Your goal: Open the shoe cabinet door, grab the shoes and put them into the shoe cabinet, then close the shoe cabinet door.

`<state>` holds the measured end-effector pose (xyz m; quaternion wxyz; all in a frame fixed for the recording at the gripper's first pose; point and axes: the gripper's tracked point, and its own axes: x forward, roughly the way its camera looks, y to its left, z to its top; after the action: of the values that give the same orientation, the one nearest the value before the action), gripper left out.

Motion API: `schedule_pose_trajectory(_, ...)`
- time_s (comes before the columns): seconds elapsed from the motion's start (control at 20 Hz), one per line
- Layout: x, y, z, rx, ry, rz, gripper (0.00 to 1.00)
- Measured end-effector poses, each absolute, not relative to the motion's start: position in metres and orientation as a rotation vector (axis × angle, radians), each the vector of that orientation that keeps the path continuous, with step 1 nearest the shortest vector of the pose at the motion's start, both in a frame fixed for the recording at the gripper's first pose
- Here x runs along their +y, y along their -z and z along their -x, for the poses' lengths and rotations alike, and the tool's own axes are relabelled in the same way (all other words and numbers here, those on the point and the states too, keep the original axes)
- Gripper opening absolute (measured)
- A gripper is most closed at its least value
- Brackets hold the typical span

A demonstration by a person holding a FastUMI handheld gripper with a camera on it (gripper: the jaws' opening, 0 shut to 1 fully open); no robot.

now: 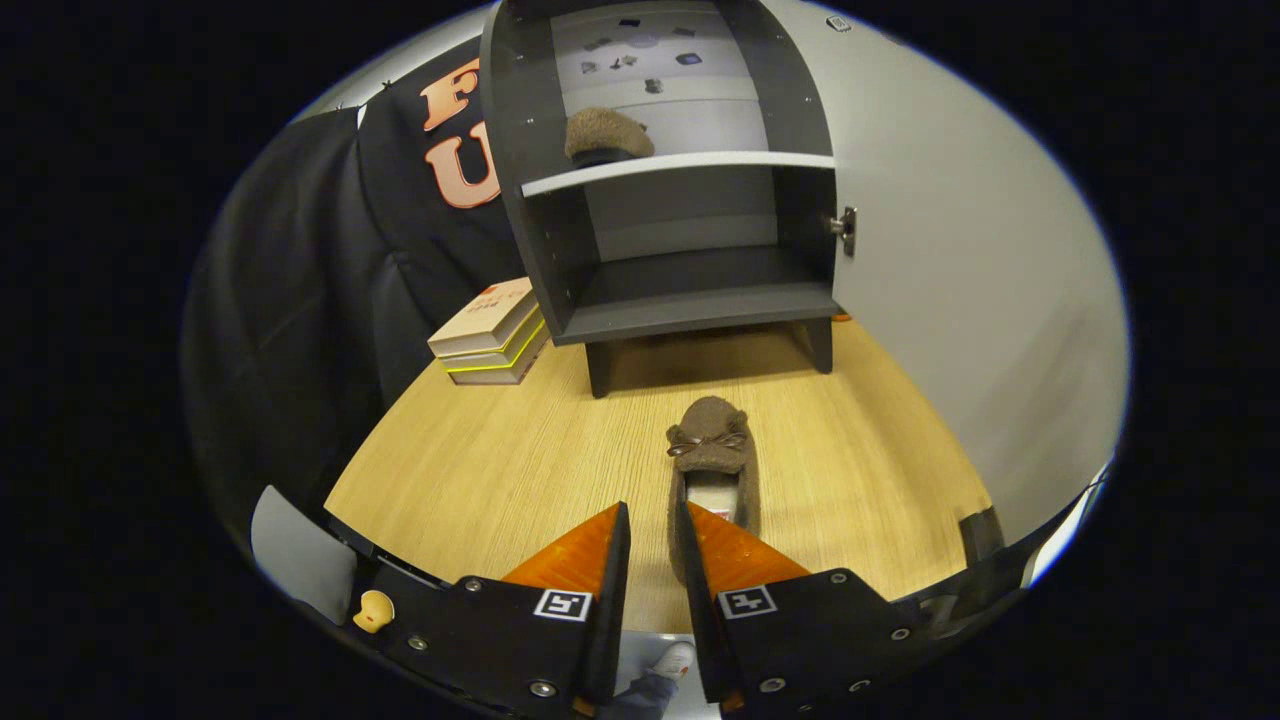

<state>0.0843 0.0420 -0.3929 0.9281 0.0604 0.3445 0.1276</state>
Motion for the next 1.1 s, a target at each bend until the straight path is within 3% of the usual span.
schedule_pose_trajectory(0.5,0.059,0.481,-0.132,0.866,-0.276,-0.161,0.35)
schedule_pose_trajectory(0.6,0.061,0.492,-0.142,0.878,-0.256,-0.157,0.32)
schedule_pose_trajectory(0.85,0.056,0.499,-0.155,0.849,-0.197,-0.135,0.11)
schedule_pose_trajectory(1.1,0.044,0.482,-0.153,0.838,-0.179,-0.088,0.05)
